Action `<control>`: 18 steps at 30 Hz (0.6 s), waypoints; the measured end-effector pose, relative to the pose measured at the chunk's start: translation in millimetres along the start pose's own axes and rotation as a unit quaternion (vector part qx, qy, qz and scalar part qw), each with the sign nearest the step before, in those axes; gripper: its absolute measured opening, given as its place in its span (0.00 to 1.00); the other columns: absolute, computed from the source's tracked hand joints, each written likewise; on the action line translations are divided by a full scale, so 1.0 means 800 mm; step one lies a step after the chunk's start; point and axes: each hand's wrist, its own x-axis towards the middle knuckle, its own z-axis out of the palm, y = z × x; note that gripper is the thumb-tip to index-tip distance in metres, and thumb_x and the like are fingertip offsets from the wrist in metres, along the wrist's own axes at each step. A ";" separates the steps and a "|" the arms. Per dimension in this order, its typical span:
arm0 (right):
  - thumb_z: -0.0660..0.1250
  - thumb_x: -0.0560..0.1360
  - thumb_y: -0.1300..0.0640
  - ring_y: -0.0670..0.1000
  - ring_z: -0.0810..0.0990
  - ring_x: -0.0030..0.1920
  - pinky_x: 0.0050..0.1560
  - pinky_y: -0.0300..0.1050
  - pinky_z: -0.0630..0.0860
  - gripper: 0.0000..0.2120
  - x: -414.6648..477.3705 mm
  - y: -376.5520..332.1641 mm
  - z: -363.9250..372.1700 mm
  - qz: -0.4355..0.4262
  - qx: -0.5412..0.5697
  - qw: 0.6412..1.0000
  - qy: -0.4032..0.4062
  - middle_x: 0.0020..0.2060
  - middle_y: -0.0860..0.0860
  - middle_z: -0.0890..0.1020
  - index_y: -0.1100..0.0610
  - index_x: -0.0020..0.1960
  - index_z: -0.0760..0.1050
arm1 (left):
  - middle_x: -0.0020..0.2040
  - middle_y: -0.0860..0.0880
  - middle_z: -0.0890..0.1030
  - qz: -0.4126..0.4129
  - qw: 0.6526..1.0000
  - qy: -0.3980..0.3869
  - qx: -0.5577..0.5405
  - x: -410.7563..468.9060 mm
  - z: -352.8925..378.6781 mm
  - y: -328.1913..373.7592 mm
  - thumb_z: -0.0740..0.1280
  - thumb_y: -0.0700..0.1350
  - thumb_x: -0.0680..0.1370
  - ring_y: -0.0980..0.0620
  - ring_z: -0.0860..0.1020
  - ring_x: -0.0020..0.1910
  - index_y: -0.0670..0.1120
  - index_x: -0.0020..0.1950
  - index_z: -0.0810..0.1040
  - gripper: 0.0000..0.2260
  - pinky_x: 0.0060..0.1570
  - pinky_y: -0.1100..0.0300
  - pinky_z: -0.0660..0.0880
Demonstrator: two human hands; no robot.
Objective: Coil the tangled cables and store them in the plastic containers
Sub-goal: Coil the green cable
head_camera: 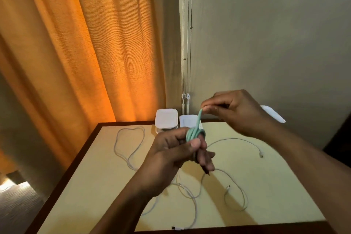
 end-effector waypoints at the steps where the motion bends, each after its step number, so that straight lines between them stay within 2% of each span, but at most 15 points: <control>1: 0.71 0.76 0.52 0.38 0.79 0.37 0.41 0.29 0.72 0.04 -0.004 0.001 0.012 0.014 0.032 0.999 -0.003 0.36 0.38 0.84 0.48 0.48 0.85 | 0.36 0.42 0.79 0.022 0.999 0.003 -0.039 0.002 0.006 0.005 0.64 0.41 0.80 0.41 0.82 0.37 0.41 0.48 0.80 0.06 0.57 0.46 0.78; 4: 0.67 0.81 0.59 0.37 0.73 0.31 0.38 0.32 0.69 0.10 -0.025 -0.006 0.057 0.030 0.140 0.990 -0.006 0.29 0.37 0.77 0.48 0.43 0.81 | 0.39 0.41 0.81 0.086 0.986 0.042 -0.138 0.012 0.015 0.021 0.69 0.43 0.79 0.41 0.84 0.43 0.40 0.49 0.80 0.06 0.55 0.48 0.80; 7: 0.63 0.81 0.58 0.41 0.68 0.30 0.34 0.34 0.64 0.14 -0.046 -0.018 0.082 0.040 0.135 0.990 0.006 0.28 0.43 0.70 0.52 0.37 0.74 | 0.41 0.40 0.82 0.101 0.977 0.122 -0.145 0.023 0.010 0.027 0.70 0.45 0.78 0.40 0.84 0.49 0.40 0.50 0.78 0.08 0.54 0.49 0.80; 9: 0.62 0.83 0.59 0.44 0.67 0.31 0.35 0.39 0.63 0.14 -0.054 -0.019 0.086 0.065 0.127 0.990 0.005 0.30 0.44 0.70 0.54 0.39 0.74 | 0.40 0.42 0.79 0.092 0.976 0.146 -0.136 0.025 0.007 0.026 0.65 0.44 0.79 0.41 0.83 0.47 0.40 0.49 0.76 0.07 0.55 0.47 0.79; 11: 0.62 0.84 0.59 0.46 0.64 0.31 0.32 0.40 0.62 0.16 -0.060 -0.021 0.085 0.103 0.205 0.973 0.002 0.32 0.48 0.73 0.49 0.41 0.79 | 0.36 0.44 0.74 0.065 0.975 0.137 -0.165 0.023 0.007 0.027 0.61 0.41 0.80 0.45 0.79 0.39 0.41 0.46 0.75 0.06 0.51 0.44 0.77; 13: 0.62 0.84 0.54 0.51 0.61 0.32 0.30 0.41 0.59 0.13 -0.068 -0.025 0.081 0.143 0.318 0.937 0.003 0.34 0.59 0.72 0.47 0.45 0.83 | 0.33 0.46 0.69 0.014 0.970 0.130 -0.204 0.021 0.011 0.029 0.60 0.40 0.79 0.48 0.74 0.32 0.42 0.42 0.74 0.07 0.44 0.47 0.76; 14: 0.63 0.83 0.50 0.53 0.60 0.32 0.30 0.43 0.58 0.12 -0.072 -0.026 0.080 0.159 0.358 0.920 0.009 0.35 0.62 0.69 0.51 0.48 0.83 | 0.32 0.46 0.67 -0.010 0.969 0.130 -0.211 0.020 0.013 0.029 0.60 0.40 0.78 0.49 0.71 0.30 0.42 0.40 0.73 0.08 0.42 0.50 0.76; 16: 0.61 0.80 0.43 0.52 0.60 0.32 0.32 0.47 0.56 0.21 -0.083 -0.023 0.080 0.171 0.390 0.904 0.031 0.34 0.60 0.67 0.61 0.52 0.81 | 0.31 0.47 0.65 -0.051 0.970 0.132 -0.199 0.020 0.017 0.029 0.59 0.41 0.77 0.49 0.69 0.28 0.43 0.38 0.72 0.08 0.40 0.52 0.78; 18: 0.63 0.79 0.37 0.51 0.60 0.31 0.32 0.48 0.56 0.26 -0.089 -0.022 0.082 0.167 0.367 0.913 0.066 0.33 0.61 0.67 0.61 0.49 0.81 | 0.30 0.46 0.65 -0.085 0.970 0.132 -0.184 0.019 0.018 0.026 0.59 0.42 0.76 0.49 0.68 0.27 0.43 0.37 0.72 0.09 0.37 0.53 0.78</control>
